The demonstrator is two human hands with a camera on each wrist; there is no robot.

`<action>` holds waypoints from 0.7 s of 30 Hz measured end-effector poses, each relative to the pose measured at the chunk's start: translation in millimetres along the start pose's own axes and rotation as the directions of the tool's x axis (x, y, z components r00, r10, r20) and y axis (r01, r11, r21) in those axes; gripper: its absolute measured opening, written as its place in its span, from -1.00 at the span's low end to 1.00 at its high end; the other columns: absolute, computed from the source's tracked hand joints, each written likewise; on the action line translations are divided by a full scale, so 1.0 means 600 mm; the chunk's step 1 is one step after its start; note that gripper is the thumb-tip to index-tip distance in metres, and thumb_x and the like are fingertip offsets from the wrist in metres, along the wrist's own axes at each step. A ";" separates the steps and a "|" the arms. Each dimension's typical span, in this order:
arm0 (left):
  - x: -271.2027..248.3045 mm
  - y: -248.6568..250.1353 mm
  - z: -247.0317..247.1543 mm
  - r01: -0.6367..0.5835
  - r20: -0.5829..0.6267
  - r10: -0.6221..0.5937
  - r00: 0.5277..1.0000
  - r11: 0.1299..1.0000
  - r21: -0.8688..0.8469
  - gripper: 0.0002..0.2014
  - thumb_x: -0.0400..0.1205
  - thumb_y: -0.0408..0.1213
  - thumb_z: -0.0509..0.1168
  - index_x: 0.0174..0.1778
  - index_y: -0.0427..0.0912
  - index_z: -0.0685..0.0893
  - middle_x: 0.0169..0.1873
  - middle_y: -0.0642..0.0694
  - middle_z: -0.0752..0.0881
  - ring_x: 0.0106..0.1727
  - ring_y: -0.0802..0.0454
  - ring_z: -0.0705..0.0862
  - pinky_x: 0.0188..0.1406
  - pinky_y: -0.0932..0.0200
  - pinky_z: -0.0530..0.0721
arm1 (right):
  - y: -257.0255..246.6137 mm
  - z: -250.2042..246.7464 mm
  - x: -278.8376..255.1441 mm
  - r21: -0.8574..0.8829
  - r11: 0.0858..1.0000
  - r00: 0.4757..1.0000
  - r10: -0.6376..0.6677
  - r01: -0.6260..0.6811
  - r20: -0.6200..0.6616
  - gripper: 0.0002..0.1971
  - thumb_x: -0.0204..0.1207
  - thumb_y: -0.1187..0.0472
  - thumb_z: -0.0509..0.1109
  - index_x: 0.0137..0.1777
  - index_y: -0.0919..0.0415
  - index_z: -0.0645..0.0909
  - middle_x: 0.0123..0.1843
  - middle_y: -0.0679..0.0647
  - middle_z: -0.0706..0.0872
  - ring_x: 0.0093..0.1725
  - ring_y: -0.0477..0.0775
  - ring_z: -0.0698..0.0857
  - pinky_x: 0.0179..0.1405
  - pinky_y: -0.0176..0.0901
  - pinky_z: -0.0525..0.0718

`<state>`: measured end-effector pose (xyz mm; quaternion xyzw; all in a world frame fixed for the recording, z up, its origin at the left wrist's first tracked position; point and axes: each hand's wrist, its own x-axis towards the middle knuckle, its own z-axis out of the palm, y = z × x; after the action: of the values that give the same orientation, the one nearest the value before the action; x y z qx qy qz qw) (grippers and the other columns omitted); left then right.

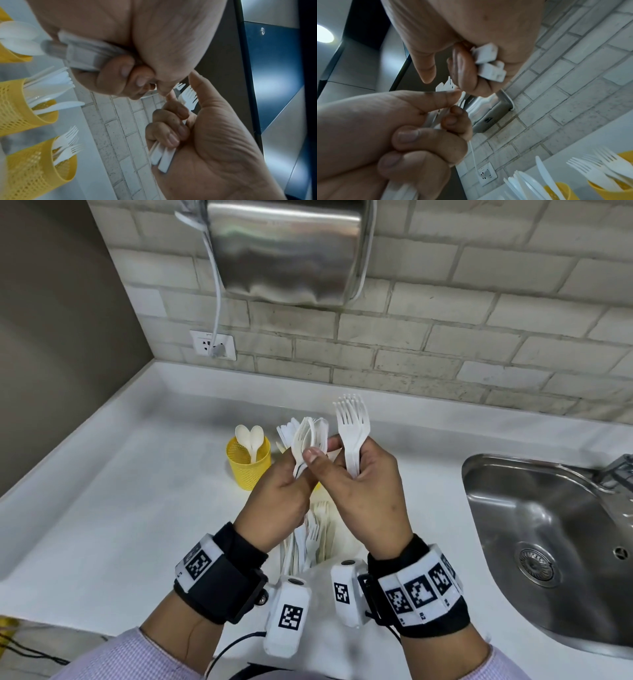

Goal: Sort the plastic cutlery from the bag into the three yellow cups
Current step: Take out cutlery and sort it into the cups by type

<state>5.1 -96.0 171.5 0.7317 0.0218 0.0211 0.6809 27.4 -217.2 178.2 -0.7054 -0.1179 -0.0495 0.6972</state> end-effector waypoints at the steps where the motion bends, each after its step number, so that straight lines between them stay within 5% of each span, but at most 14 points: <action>1: -0.002 0.006 -0.006 -0.001 0.003 0.001 1.000 1.000 0.016 -0.58 0.85 -0.27 0.08 -0.06 0.31 0.73 -0.66 0.18 0.39 -0.55 -0.03 0.20 -0.57 0.19 0.20 | -0.001 0.008 0.002 0.004 1.000 1.000 0.001 -0.001 -0.007 -0.79 0.53 0.31 0.61 0.00 0.38 0.64 -0.56 -0.29 0.55 -0.54 -0.21 0.42 -0.44 -0.47 0.47; 2: -0.005 0.015 -0.009 -0.003 0.005 0.002 1.000 1.000 0.029 -0.64 0.85 -0.32 0.07 -0.08 0.16 0.68 -0.73 0.09 0.46 -0.58 -0.12 0.22 -0.67 0.09 0.25 | 0.000 0.014 0.003 0.003 1.000 1.000 0.002 -0.002 -0.014 -0.80 0.52 0.33 0.61 -0.01 0.37 0.64 -0.56 -0.30 0.54 -0.55 -0.22 0.43 -0.44 -0.47 0.46; 3: -0.009 0.026 -0.012 -0.004 0.003 0.004 1.000 1.000 0.029 -0.67 0.84 -0.37 0.07 -0.13 0.06 0.60 -0.74 0.10 0.49 -0.56 -0.29 0.29 -0.68 -0.22 0.34 | -0.001 0.022 0.005 -0.004 1.000 1.000 0.003 -0.003 -0.020 -0.81 0.52 0.34 0.61 -0.02 0.36 0.64 -0.57 -0.30 0.52 -0.55 -0.21 0.42 -0.44 -0.47 0.46; 4: -0.013 0.033 -0.016 -0.010 0.008 0.010 1.000 1.000 0.020 -0.68 0.84 -0.41 0.06 -0.12 0.04 0.55 -0.24 -0.10 0.58 -0.27 -0.48 0.41 -0.33 -0.50 0.39 | 0.000 0.028 0.006 -0.015 1.000 1.000 0.002 -0.002 -0.025 -0.82 0.51 0.35 0.61 -0.04 0.34 0.64 -0.58 -0.30 0.50 -0.55 -0.21 0.41 -0.44 -0.46 0.46; 5: -0.016 0.039 -0.021 -0.024 0.029 0.024 0.999 1.000 0.008 -0.70 0.83 -0.44 0.06 -0.04 0.04 0.55 -0.18 0.25 0.27 0.02 -0.26 0.46 -0.03 -0.45 0.34 | -0.001 0.035 0.007 -0.022 1.000 1.000 -0.001 0.000 -0.030 -0.84 0.52 0.36 0.60 -0.05 0.33 0.65 -0.58 -0.30 0.50 -0.55 -0.21 0.42 -0.43 -0.47 0.46; 6: -0.016 0.039 -0.028 -0.043 0.044 0.043 0.998 0.999 0.003 -0.71 0.83 -0.45 0.07 0.08 0.05 0.58 -0.11 0.21 0.34 0.08 0.00 0.36 0.05 -0.39 0.23 | -0.001 0.042 0.007 -0.025 1.000 0.999 -0.003 0.002 -0.036 -0.86 0.52 0.38 0.58 -0.07 0.32 0.65 -0.58 -0.31 0.52 -0.55 -0.23 0.47 -0.41 -0.49 0.47; 8: -0.014 0.034 -0.040 -0.075 0.060 0.074 0.995 0.997 0.008 -0.70 0.83 -0.45 0.09 0.25 0.06 0.57 -0.09 0.07 0.47 0.00 0.14 0.32 0.07 -0.36 0.18 | -0.001 0.055 0.010 -0.033 0.999 0.998 -0.003 0.001 -0.059 -0.89 0.52 0.42 0.55 -0.09 0.28 0.66 -0.56 -0.33 0.56 -0.54 -0.25 0.55 -0.38 -0.50 0.49; 13: -0.016 0.018 -0.068 -0.129 0.100 0.128 0.987 0.992 0.006 -0.63 0.81 -0.48 0.15 0.49 -0.07 0.53 -0.11 0.01 0.47 -0.05 0.10 0.34 -0.01 -0.34 0.21 | 0.013 0.084 0.014 -0.044 0.999 0.989 -0.011 0.005 -0.145 -0.88 0.48 0.38 0.50 -0.20 0.16 0.70 -0.40 0.01 0.74 -0.31 -0.02 0.71 -0.18 -0.04 0.73; 18: -0.017 0.006 -0.091 -0.120 0.141 0.117 0.983 0.993 0.009 -0.62 0.80 -0.46 0.19 0.52 -0.08 0.50 -0.06 0.03 0.44 -0.04 0.08 0.33 -0.05 -0.37 0.23 | 0.023 0.105 0.017 0.028 0.998 0.979 0.055 -0.051 -0.197 -0.83 0.45 0.31 0.48 -0.29 0.04 0.65 -0.44 -0.10 0.69 -0.45 -0.01 0.61 -0.34 -0.12 0.56; 20: -0.014 -0.004 -0.101 -0.120 0.135 0.117 0.984 0.993 0.013 -0.62 0.81 -0.39 0.22 0.54 -0.01 0.49 -0.15 -0.05 0.43 -0.32 -0.05 0.31 -0.39 -0.28 0.36 | 0.024 0.110 0.022 0.096 0.991 0.969 0.110 -0.091 -0.222 -0.81 0.48 0.36 0.48 -0.28 0.07 0.65 -0.47 -0.10 0.65 -0.51 -0.05 0.53 -0.37 -0.18 0.48; 21: -0.012 -0.010 -0.108 -0.102 0.125 0.101 0.987 0.995 -0.003 -0.64 0.81 -0.30 0.23 0.51 0.08 0.51 -0.27 -0.11 0.41 -0.49 0.05 0.28 -0.65 -0.05 0.35 | 0.024 0.113 0.025 0.118 0.987 0.966 0.129 -0.105 -0.224 -0.83 0.47 0.34 0.48 -0.27 0.07 0.66 -0.47 -0.09 0.64 -0.52 -0.05 0.51 -0.37 -0.19 0.46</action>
<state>-6.3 -31.4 170.2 0.7331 -0.0580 0.0098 0.6776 39.0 -148.4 166.5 -0.6628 0.0033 -0.0836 0.7441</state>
